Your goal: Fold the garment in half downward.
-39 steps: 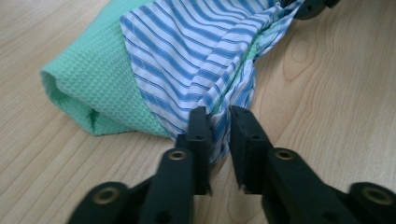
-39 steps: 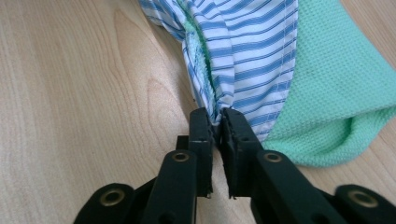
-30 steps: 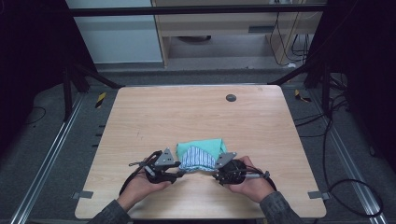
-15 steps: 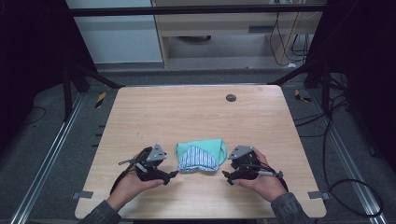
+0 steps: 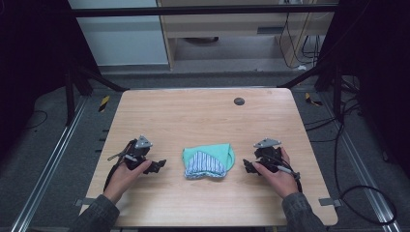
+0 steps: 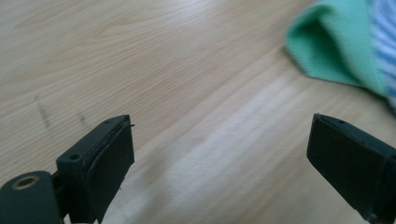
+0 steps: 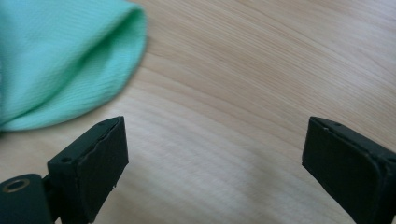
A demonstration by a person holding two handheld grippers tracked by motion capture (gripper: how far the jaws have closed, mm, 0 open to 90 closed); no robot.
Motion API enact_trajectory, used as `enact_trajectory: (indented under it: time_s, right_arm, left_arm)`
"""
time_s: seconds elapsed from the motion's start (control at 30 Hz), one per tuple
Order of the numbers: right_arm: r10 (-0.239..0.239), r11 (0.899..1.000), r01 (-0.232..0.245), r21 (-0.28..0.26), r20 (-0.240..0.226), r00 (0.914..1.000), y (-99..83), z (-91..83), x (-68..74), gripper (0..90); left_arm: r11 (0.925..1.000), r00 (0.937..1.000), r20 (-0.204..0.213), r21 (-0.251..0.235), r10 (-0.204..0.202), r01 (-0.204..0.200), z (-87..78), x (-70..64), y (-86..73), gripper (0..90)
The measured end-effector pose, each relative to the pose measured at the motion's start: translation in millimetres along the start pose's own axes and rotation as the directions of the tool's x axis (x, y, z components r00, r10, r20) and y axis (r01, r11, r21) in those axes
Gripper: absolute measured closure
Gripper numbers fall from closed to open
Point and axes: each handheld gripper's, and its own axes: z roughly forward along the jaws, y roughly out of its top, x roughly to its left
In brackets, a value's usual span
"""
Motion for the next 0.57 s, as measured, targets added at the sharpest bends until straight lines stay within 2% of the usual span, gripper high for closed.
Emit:
enact_trajectory:
  time_s: [0.07, 0.2, 0.27, 0.33, 0.37, 0.4, 0.57]
  right_arm:
    - [0.024, 1.000, -0.024, -0.002, 0.031, 0.9992, -0.3, 6.7, -5.4, 7.4]
    - [0.076, 0.997, -0.075, -0.014, 0.068, 0.9948, -1.1, 18.9, -14.4, 7.9]
    - [0.106, 0.994, -0.104, -0.022, 0.074, 0.9916, -1.4, 24.9, -17.0, 6.2]
    - [0.158, 0.987, -0.156, -0.034, 0.064, 0.9855, -1.0, 29.8, -19.6, 5.4]
    - [0.178, 0.983, -0.175, -0.048, 0.066, 0.9818, -1.1, 32.3, -20.3, 3.8]
    - [0.183, 0.983, -0.180, -0.045, 0.074, 0.9802, -0.2, 33.7, -20.3, 2.8]
    - [0.211, 0.977, -0.208, -0.035, 0.094, 0.9730, 0.6, 34.6, -19.0, 0.2]
  left_arm:
    - [0.9996, 0.9995, -0.013, -0.001, -0.030, 0.030, 4.2, 8.2, -2.2, 7.2]
    - [0.9985, 0.9971, -0.056, -0.023, -0.051, 0.050, 12.8, 17.6, -3.7, 7.5]
    - [0.9981, 0.9966, -0.059, -0.022, -0.058, 0.057, 19.5, 19.4, -4.5, 7.5]
    - [0.9982, 0.9966, -0.058, -0.017, -0.058, 0.057, 26.8, 20.3, -5.3, 7.3]
    - [0.9976, 0.9963, -0.058, -0.031, -0.064, 0.062, 30.1, 20.5, -5.8, 5.1]
    - [0.9975, 0.9961, -0.062, -0.034, -0.064, 0.062, 31.9, 21.2, -4.9, 2.4]
    - [0.9956, 0.9920, -0.087, -0.030, -0.091, 0.089, 34.0, 18.8, -3.2, 0.1]
